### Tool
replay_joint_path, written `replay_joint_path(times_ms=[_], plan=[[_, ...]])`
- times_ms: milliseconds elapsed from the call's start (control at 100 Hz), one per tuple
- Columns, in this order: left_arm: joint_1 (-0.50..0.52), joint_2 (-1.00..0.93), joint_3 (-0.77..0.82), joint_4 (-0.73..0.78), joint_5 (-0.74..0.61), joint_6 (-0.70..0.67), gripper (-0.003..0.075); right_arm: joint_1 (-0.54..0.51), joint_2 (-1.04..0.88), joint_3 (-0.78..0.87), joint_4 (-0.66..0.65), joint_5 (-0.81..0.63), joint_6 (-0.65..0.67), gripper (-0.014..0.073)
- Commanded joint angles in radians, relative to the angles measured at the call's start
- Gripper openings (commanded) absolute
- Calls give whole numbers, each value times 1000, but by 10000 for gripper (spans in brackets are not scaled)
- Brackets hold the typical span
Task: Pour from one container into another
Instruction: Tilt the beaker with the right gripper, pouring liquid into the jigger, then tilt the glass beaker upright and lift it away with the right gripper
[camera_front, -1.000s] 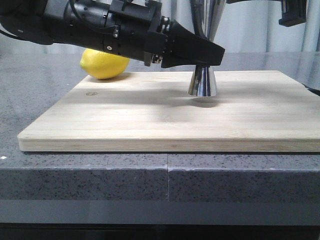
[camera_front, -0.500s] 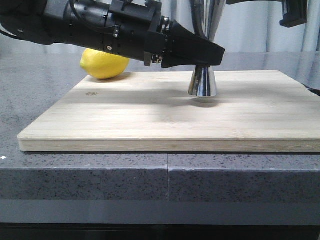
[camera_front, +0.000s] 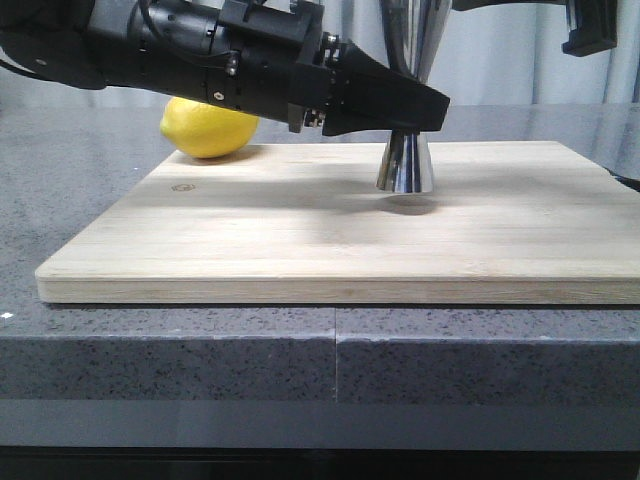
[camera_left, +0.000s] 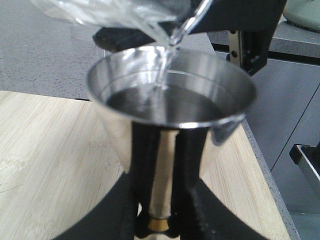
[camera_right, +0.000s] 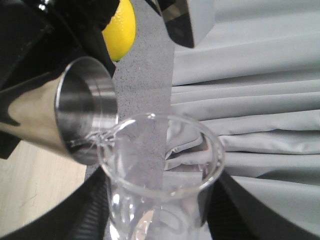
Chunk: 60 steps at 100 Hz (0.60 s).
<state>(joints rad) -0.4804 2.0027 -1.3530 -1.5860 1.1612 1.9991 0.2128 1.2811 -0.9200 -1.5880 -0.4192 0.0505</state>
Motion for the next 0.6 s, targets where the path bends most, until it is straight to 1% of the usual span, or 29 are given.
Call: replay_joint_path(times_ms=[0, 590], plan=[[-7, -69, -31, -74, 59, -8, -21, 2, -35, -37, 21, 5, 0, 293], [-7, -69, -31, -74, 63, -11, -21, 2, -35, -37, 29, 7, 0, 293]])
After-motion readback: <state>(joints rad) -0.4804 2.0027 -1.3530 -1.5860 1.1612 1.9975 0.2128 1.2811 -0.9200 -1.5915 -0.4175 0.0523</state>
